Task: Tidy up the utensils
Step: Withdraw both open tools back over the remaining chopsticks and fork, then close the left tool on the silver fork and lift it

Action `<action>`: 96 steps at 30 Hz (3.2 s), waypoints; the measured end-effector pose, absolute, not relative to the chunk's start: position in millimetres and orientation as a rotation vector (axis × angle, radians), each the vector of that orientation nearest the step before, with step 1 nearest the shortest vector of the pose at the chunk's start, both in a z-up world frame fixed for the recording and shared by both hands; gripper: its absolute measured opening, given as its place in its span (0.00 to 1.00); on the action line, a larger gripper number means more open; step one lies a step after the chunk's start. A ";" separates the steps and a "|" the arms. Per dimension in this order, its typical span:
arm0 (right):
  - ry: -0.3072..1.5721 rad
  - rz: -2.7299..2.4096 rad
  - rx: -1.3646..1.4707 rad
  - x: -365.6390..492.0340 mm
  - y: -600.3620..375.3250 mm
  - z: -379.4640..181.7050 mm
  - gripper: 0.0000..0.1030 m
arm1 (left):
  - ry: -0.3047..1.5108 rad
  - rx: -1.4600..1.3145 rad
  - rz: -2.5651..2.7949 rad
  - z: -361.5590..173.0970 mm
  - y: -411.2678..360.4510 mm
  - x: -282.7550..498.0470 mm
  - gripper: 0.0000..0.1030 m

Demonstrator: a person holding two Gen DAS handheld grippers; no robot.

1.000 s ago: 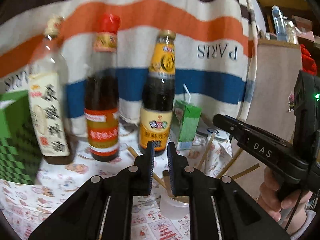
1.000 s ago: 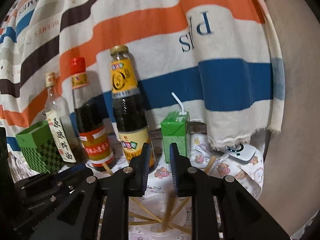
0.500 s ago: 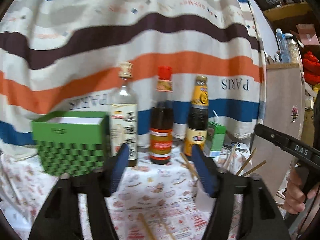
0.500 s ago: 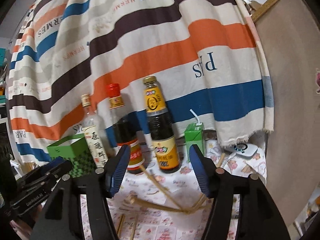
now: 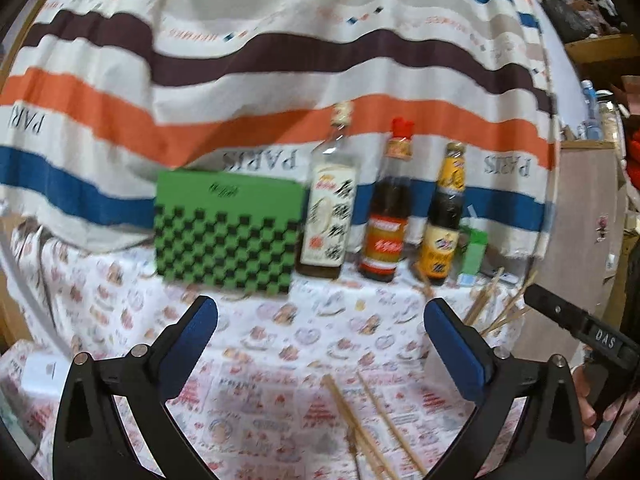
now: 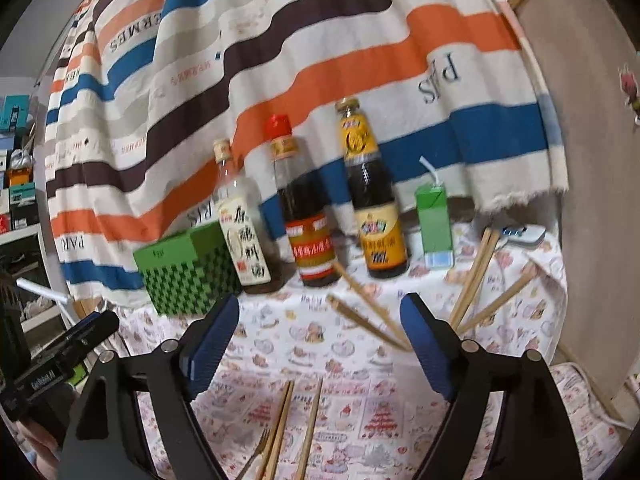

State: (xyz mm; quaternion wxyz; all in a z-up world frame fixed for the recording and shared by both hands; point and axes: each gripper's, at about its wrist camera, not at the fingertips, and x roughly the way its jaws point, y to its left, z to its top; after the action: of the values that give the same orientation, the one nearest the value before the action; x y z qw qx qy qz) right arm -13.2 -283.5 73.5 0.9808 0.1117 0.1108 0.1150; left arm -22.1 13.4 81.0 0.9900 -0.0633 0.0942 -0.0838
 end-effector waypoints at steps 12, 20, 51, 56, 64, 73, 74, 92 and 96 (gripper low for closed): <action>0.415 0.192 0.173 17.5 -268.1 21.1 0.84 | 0.414 -0.148 -0.111 31.6 20.6 18.5 1.00; 0.464 0.162 0.174 24.6 -265.9 12.9 0.87 | 0.476 -0.095 -0.072 19.1 9.4 29.0 1.00; 0.471 0.072 -0.025 23.7 -237.8 3.8 0.87 | 0.602 0.013 -0.071 2.1 -10.8 39.8 0.99; 0.567 0.138 0.045 33.4 -244.5 -0.5 0.67 | 0.662 0.018 -0.147 -4.1 -21.7 39.9 0.76; 0.730 0.216 0.134 52.8 -251.9 -19.3 0.30 | 0.871 -0.035 -0.342 -29.5 -43.2 47.5 0.20; 0.778 0.280 0.161 56.1 -249.9 -21.3 0.30 | 0.919 0.011 -0.377 -45.7 -58.4 49.3 0.20; 0.777 0.265 0.150 56.5 -249.2 -22.0 0.30 | 0.921 0.021 -0.366 -47.8 -59.3 50.5 0.20; 0.810 0.271 0.115 56.0 -240.3 -26.1 0.27 | 0.947 0.021 -0.345 -50.4 -52.7 53.3 0.02; 0.842 0.317 0.094 53.4 -229.3 -30.9 0.25 | 0.879 -0.011 -0.339 -33.0 -45.6 45.7 0.02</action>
State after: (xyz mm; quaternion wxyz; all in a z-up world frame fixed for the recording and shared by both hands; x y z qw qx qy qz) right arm 53.4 -229.3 -30.9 0.8994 0.0454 0.4069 0.1532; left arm 45.7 -45.6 -33.0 0.8911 -0.0054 0.4234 -0.1634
